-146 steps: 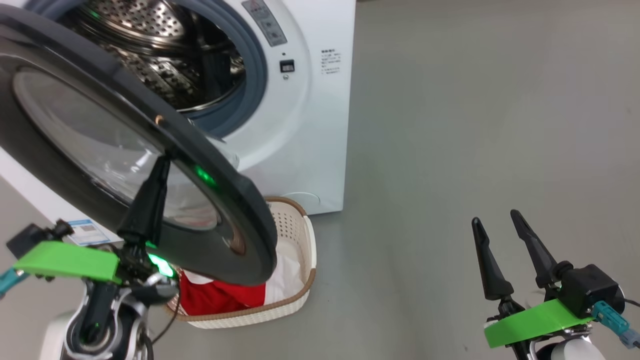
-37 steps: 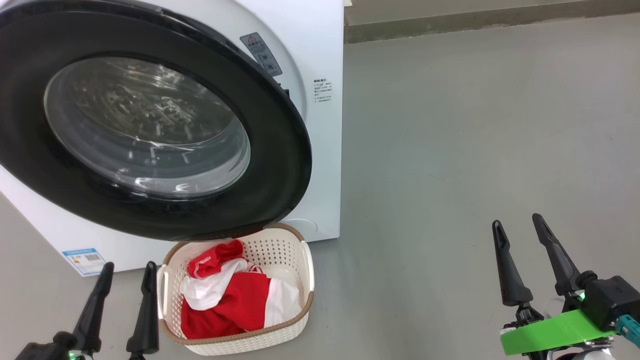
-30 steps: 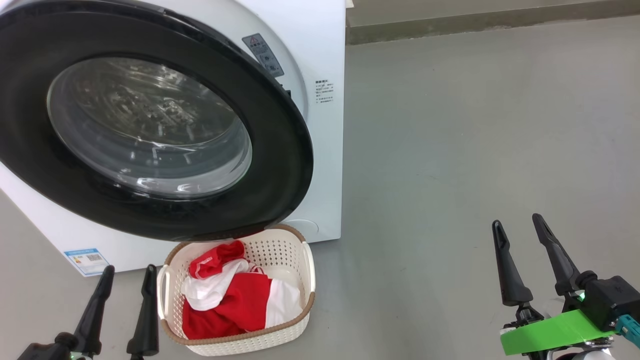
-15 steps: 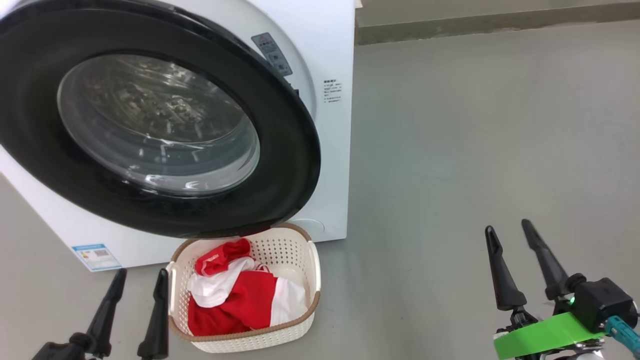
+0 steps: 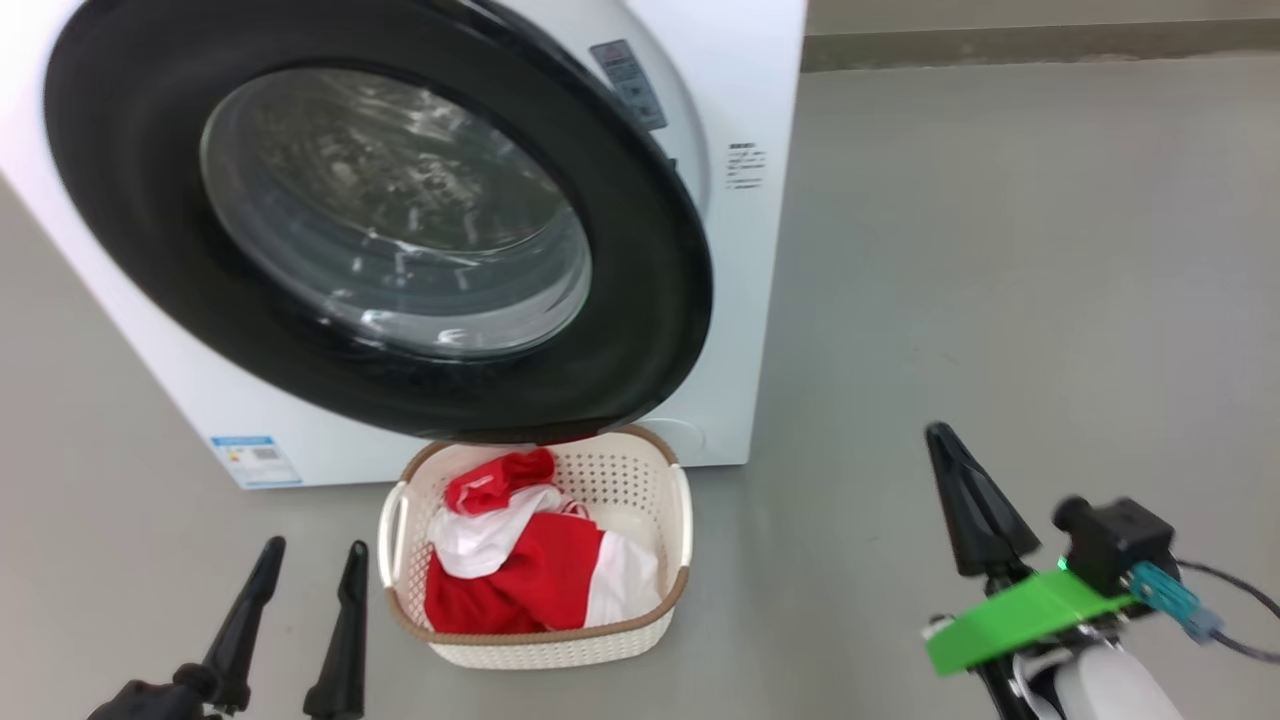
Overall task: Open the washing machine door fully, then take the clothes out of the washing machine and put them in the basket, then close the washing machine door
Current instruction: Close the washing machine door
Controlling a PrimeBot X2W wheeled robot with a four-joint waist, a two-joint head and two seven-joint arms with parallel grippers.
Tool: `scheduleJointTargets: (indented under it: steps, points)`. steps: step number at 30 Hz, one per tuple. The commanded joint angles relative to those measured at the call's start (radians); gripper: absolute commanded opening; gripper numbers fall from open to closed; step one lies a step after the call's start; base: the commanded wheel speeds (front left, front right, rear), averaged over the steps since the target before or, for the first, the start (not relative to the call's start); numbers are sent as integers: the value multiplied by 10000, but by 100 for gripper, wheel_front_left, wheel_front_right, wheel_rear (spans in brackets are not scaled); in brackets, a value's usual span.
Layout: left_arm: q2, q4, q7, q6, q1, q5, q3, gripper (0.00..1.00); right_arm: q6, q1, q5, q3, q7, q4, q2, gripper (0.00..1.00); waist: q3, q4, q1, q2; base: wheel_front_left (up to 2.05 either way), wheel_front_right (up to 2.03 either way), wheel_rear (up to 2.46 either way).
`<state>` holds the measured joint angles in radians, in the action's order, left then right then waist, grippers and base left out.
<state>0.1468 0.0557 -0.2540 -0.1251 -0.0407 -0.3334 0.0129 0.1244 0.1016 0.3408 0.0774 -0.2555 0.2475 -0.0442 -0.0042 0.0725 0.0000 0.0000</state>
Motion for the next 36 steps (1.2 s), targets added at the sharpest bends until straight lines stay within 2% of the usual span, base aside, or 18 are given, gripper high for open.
scheduleJointTargets:
  steps: [1, 11, 17, 27, 36]
  points:
    - [113, -247, -78, -56, 498, 164, -262, 100, 63, 719, 59, 435, -63, 2, -60, 0, 171, 343, 0, 0, 0, 0, 0]
    - [20, -257, -78, -56, 909, 211, -112, 100, 63, 2930, 216, 1927, -63, 1699, -60, 0, 716, 1290, 0, 0, 0, 0, 0]
    - [22, -326, -78, -56, 1173, 270, 13, 100, 63, 4182, 71, 2394, -63, 2541, -60, 0, 1171, 1796, 0, 0, 0, 0, 0]
    - [-116, -355, -78, -56, 1633, 255, 125, 100, 63, 5982, 70, 2249, -63, 3745, -107, 0, 2048, 2478, 0, 0, 0, 0, 0]
    - [-193, -353, -78, -56, 1925, 189, 150, 100, 63, 7039, 397, 1882, -63, 4204, -282, 0, 2531, 2683, 0, 0, 0, 0, 0]
